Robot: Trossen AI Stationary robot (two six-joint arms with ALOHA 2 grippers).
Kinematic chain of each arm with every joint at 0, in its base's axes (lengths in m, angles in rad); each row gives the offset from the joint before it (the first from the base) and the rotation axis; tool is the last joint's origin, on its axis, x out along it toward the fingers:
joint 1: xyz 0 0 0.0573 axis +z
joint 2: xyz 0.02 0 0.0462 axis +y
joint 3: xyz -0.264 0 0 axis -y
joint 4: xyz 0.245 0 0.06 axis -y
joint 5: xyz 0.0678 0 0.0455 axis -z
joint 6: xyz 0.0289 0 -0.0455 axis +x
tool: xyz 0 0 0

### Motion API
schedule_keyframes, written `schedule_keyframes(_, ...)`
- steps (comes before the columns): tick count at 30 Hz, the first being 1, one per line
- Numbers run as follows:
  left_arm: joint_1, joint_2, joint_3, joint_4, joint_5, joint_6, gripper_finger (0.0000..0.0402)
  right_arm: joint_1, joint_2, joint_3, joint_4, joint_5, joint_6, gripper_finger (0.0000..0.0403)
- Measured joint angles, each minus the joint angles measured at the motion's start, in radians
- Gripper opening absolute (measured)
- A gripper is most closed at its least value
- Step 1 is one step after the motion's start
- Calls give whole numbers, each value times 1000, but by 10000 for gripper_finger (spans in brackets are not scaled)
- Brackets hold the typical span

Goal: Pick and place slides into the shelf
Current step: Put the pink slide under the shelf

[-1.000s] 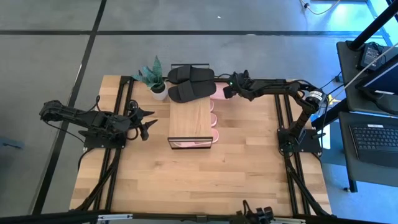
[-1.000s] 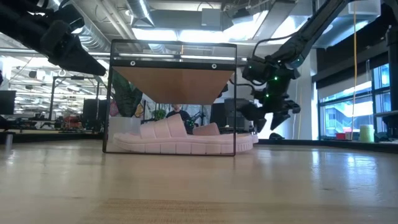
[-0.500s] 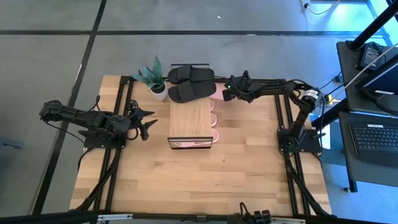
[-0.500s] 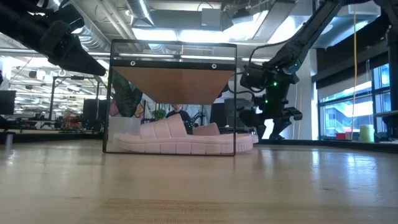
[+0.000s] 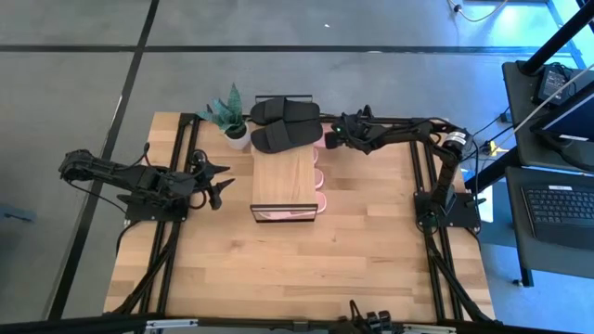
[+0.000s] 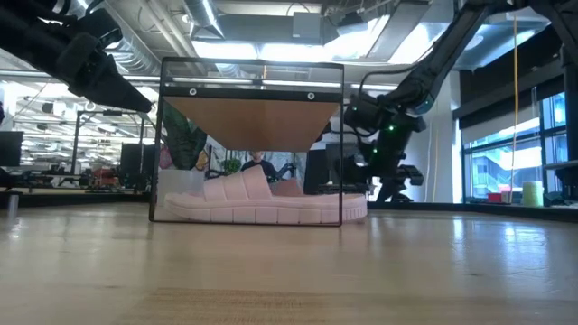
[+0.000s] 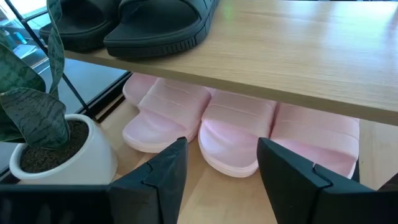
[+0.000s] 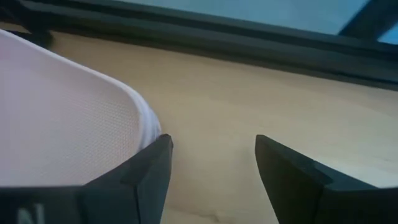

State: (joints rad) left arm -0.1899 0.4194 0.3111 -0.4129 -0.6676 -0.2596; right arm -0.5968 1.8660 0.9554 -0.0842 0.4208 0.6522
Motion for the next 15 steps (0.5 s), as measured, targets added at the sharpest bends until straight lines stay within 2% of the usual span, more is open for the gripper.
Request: schedule_keyframes(15, 0, 0, 0, 1, 0, 0, 185, 29, 0, 0, 98, 1, -9, 229)
